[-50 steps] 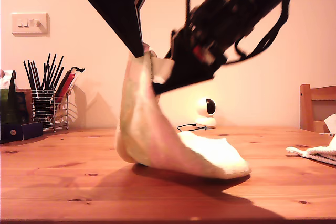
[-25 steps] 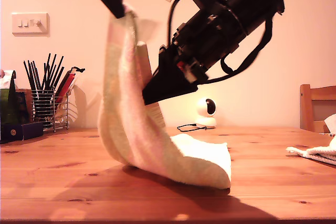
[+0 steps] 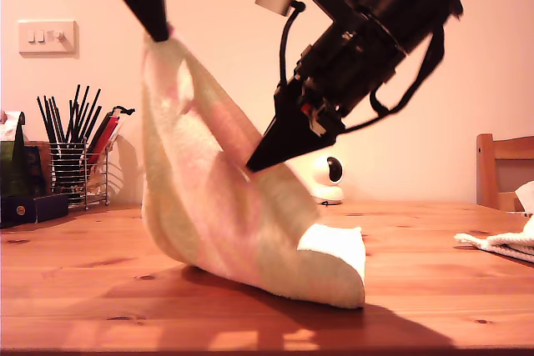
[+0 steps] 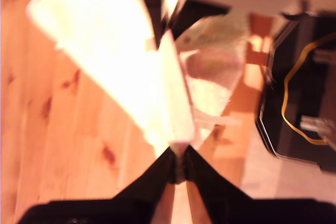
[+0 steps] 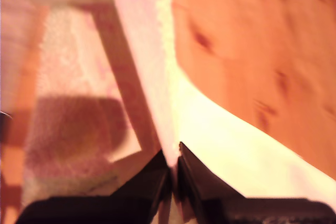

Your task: Fold the tea towel in front of you. After folding it, place it to the right side.

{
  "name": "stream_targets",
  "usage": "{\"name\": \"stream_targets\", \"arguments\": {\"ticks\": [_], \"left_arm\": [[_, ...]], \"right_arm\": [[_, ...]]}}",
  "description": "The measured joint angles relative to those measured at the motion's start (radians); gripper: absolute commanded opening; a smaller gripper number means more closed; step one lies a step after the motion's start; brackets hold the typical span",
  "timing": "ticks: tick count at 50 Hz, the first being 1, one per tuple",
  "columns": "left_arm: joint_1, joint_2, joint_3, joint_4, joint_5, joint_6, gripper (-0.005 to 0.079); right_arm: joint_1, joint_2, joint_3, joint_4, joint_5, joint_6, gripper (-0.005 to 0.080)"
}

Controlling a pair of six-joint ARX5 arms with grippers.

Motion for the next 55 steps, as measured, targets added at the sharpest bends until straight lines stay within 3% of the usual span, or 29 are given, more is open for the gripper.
{"name": "stream_targets", "arguments": {"ticks": [11,17,21,26,31,36,45,55], "left_arm": [[0.054,0.0,0.0,0.039,0.035,-0.07,-0.0021],[0.071,0.0,0.0,0.063,0.033,-0.133,-0.0021],[0.08,0.0,0.0,0.101,0.005,-0.192,-0.0021],[0.083,-0.001,0.0,0.197,-0.078,-0.273,-0.0021],[0.093,-0.002,0.0,0.351,-0.161,-0.283,-0.0021],[0.133,-0.002,0.0,0.518,-0.175,-0.259,-0.0021],[0.227,0.001,0.0,0.822,-0.09,-0.203,-0.0021],[0.311,0.079,0.001,1.139,-0.034,-0.152,-0.0021]], "right_arm": [[-0.007,-0.006,0.132,-0.232,0.213,0.001,-0.0011],[-0.007,-0.006,0.256,-0.418,0.277,0.027,-0.0011],[-0.01,-0.006,0.33,-0.519,0.297,0.058,-0.0011],[-0.011,-0.006,0.4,-0.544,0.377,0.076,-0.0011],[-0.018,-0.006,0.467,-0.445,0.48,0.077,-0.0011],[-0.042,-0.006,0.511,-0.297,0.522,0.075,-0.0011],[-0.079,0.003,0.537,-0.04,0.524,0.06,-0.0012],[-0.089,0.101,0.539,0.294,0.593,0.09,-0.0012]]}}
